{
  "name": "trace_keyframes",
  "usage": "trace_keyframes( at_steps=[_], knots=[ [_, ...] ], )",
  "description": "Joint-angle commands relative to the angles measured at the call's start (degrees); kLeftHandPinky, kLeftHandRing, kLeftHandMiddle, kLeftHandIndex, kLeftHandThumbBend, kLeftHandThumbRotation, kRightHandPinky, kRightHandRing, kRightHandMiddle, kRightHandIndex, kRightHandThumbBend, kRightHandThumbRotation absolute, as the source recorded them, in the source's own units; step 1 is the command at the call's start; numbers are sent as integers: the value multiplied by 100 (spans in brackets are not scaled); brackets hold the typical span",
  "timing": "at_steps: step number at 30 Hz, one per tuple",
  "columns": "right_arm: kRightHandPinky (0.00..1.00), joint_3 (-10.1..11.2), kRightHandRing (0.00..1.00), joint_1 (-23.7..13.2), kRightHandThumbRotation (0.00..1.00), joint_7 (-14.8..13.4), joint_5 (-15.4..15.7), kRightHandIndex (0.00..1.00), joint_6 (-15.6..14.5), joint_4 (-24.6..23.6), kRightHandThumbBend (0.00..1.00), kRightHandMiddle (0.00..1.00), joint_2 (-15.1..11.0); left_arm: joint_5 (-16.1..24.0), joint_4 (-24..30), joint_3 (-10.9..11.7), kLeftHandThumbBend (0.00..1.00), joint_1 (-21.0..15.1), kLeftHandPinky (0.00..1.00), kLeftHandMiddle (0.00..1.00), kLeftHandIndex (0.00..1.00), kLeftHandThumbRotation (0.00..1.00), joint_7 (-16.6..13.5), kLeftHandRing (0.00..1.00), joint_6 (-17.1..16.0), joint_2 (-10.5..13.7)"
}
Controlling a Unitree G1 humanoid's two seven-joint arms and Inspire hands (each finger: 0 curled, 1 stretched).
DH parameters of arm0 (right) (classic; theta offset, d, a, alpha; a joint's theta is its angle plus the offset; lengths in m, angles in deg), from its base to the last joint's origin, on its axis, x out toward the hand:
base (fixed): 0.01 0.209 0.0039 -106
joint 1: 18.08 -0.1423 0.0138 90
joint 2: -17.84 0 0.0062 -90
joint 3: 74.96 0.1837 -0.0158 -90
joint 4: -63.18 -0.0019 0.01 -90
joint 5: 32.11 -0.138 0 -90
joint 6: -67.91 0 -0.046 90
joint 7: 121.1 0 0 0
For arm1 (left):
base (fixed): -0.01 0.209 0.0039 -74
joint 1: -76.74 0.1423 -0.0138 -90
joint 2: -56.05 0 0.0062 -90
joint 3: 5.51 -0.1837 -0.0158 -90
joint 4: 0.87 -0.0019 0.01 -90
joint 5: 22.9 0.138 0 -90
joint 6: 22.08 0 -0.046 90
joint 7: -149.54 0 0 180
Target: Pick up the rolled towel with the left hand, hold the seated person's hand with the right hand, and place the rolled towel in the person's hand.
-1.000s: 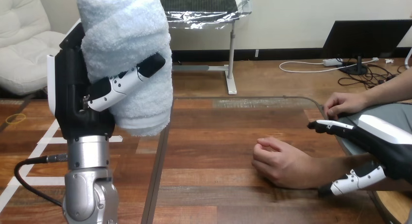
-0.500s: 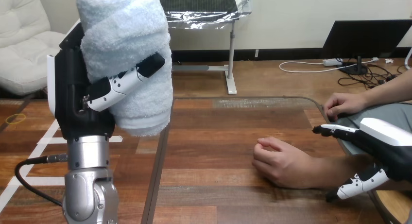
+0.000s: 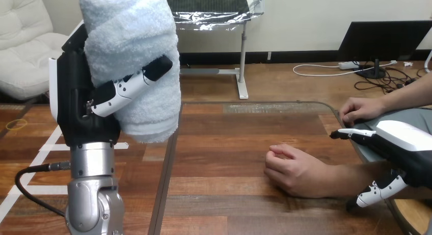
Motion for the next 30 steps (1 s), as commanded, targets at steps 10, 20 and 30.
trace_keyframes(
  at_steps=[10,20,30],
  knots=[
    [88,-233,89,-564,27,-375,381,89,131,249,100,90,-214,-30,168,70,52,-335,23,34,38,0,15,28,-61,9],
    [85,-375,87,-635,26,-557,735,87,16,279,100,88,-165,-81,164,99,53,-347,23,34,38,0,40,28,-42,0],
    [82,-647,85,-723,27,-780,1191,86,-116,309,100,86,-94,-98,152,118,52,-381,23,34,39,0,101,28,-74,15]
  ],
)
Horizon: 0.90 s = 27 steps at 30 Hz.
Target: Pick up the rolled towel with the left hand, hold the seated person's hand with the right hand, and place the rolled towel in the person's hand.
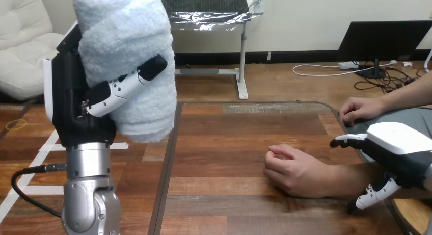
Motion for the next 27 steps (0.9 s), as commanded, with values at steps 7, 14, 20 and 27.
trace_keyframes(
  at_steps=[7,14,20,27],
  knots=[
    [81,-364,85,-507,28,-269,395,85,-225,72,100,85,-44,-54,165,5,52,-389,23,35,39,0,62,28,-52,14],
    [81,-584,84,-540,27,-254,659,86,-527,-27,100,85,64,-90,191,19,52,-395,23,35,39,0,88,28,-28,22],
    [80,-751,84,-577,25,-325,802,85,-626,-1,100,85,135,-155,205,31,52,-403,23,35,39,0,106,29,-12,21],
    [80,-945,83,-622,23,-372,918,85,-710,48,100,84,181,-53,157,55,52,-419,23,35,39,0,72,29,-102,46]
  ],
)
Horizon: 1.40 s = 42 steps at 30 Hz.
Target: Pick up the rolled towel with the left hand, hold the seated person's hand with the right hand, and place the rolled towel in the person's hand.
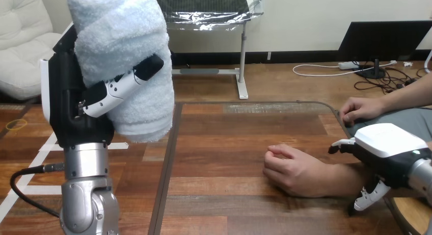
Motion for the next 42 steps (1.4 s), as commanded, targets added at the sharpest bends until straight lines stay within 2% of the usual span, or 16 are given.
trace_keyframes(
  at_steps=[1,13,21,31,42],
  knots=[
    [80,-220,83,-305,23,-98,87,85,-107,67,100,84,150,74,149,18,53,-421,23,35,39,0,-1,29,-117,47],
    [80,-448,83,-398,22,-48,104,84,-281,176,100,84,221,211,186,41,53,-401,23,35,39,0,-93,29,-145,54],
    [79,-555,81,-466,20,-100,70,83,-295,303,100,82,258,333,220,59,54,-384,23,35,39,0,-174,29,-151,66],
    [74,-626,80,-520,17,-217,16,81,-343,477,99,81,310,537,263,73,55,-362,23,35,39,0,-319,29,-195,88],
    [68,-689,78,-554,17,-293,0,79,-405,621,97,79,356,549,361,63,55,-334,23,34,38,0,-414,29,-105,74]
  ],
)
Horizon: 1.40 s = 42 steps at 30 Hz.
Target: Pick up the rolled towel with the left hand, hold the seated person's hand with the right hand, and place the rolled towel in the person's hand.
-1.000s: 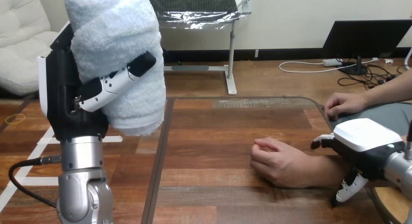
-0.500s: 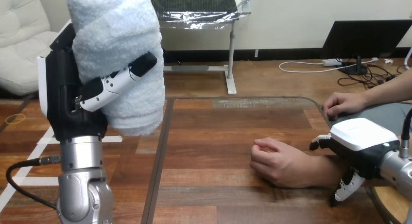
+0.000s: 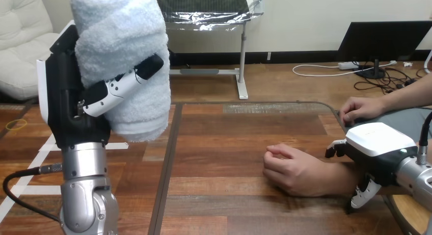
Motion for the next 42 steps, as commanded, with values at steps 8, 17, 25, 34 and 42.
trace_keyframes(
  at_steps=[8,17,25,34,42],
  knots=[
    [65,-160,76,-183,16,-103,-70,77,-59,314,98,77,258,43,358,22,55,-332,23,34,38,0,-36,29,-102,72],
    [61,-183,73,-180,16,-196,-65,75,-35,386,98,74,246,30,348,32,55,-340,23,34,38,0,-45,29,-126,63],
    [58,-157,70,-144,15,-192,-102,74,-57,345,97,72,241,-120,391,28,56,-323,23,34,38,0,-9,29,-56,43],
    [56,-144,69,-125,15,-181,-141,73,-26,328,97,71,218,-124,384,29,56,-325,23,34,39,0,3,29,-76,62],
    [56,-153,69,-127,15,-99,-132,73,-91,281,96,72,218,-63,377,32,56,-314,23,34,39,0,-2,29,-101,83]
  ],
)
